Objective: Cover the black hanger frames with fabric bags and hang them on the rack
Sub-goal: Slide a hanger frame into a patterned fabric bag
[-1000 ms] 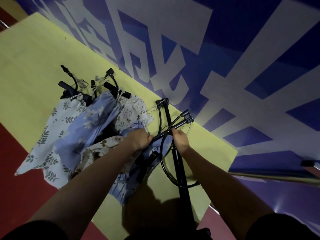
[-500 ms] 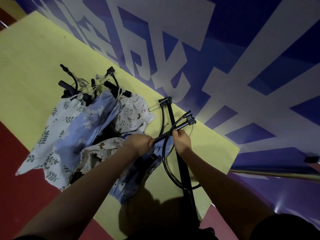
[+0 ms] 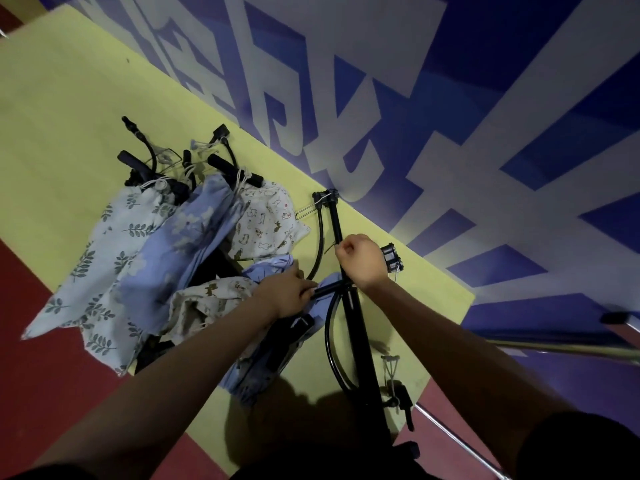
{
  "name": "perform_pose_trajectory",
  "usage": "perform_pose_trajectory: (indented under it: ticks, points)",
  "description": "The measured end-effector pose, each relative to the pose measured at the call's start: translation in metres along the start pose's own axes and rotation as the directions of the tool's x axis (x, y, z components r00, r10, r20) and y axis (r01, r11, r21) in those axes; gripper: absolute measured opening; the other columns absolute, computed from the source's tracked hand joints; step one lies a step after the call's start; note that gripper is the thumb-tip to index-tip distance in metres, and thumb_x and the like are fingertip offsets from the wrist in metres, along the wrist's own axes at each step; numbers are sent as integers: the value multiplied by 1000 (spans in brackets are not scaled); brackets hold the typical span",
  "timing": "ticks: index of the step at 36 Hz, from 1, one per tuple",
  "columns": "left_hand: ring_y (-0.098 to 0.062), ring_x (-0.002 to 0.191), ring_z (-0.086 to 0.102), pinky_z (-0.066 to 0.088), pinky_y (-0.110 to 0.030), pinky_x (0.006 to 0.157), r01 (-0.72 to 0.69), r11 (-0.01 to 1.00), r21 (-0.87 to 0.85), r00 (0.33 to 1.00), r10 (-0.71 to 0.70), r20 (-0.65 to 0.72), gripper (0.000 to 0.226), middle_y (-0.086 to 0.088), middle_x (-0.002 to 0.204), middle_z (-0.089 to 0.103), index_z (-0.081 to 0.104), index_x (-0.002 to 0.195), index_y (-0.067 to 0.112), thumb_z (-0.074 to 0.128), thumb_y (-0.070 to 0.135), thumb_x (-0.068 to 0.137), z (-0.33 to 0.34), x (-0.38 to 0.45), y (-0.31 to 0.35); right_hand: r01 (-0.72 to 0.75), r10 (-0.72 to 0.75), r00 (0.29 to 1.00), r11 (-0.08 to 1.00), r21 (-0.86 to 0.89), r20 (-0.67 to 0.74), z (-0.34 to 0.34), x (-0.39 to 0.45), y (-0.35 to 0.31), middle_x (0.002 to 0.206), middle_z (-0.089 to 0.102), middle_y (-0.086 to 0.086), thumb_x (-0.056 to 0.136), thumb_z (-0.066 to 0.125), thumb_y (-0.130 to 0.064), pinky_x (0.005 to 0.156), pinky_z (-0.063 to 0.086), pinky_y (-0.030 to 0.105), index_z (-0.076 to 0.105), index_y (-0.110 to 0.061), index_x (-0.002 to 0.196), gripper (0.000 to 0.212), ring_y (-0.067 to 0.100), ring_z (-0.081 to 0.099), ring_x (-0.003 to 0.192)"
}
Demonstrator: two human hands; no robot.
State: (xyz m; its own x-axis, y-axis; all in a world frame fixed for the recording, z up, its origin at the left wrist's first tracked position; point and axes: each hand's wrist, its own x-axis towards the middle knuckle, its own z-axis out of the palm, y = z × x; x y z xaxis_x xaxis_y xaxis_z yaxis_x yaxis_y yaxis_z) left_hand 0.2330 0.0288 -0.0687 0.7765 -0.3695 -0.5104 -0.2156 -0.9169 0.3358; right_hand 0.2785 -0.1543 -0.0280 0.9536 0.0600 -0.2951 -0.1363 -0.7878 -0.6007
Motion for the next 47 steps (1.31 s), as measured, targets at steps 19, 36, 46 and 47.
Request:
perform_pose_trajectory:
  ticks: [19,36,46,47]
  points:
    - [-28,70,51,42,-39,64,37,972,-234,996,-55,-71,31,-14,73,55,52,70,11,52,26,96,-67,-25,-23,277,-174,958,770,-575,229,16,53,-2,123,42,11,88,57,-20,71,44,32,61,-16,115,27,27,42,117]
    - [-25,71,45,29,-33,60,91,977,-191,981,-121,-152,33,-6,76,47,43,85,11,39,43,94,-87,-49,-15,365,-150,927,568,-737,344,43,45,-12,143,33,7,91,55,-32,100,31,38,65,-10,117,36,27,24,133]
    - [-19,61,44,32,-32,58,88,851,-518,904,-286,-316,31,-4,67,47,51,78,9,57,34,95,-111,-75,0,264,-89,948,753,-603,305,28,25,-24,129,46,11,93,44,-32,100,36,40,59,-4,119,41,27,34,125]
    - [-21,63,48,35,-32,58,75,843,-532,893,-294,-340,32,-6,68,52,55,78,6,60,34,94,-113,-78,2,237,-71,953,783,-575,295,26,22,-26,124,48,13,94,43,-30,98,38,41,59,-3,115,38,28,35,124]
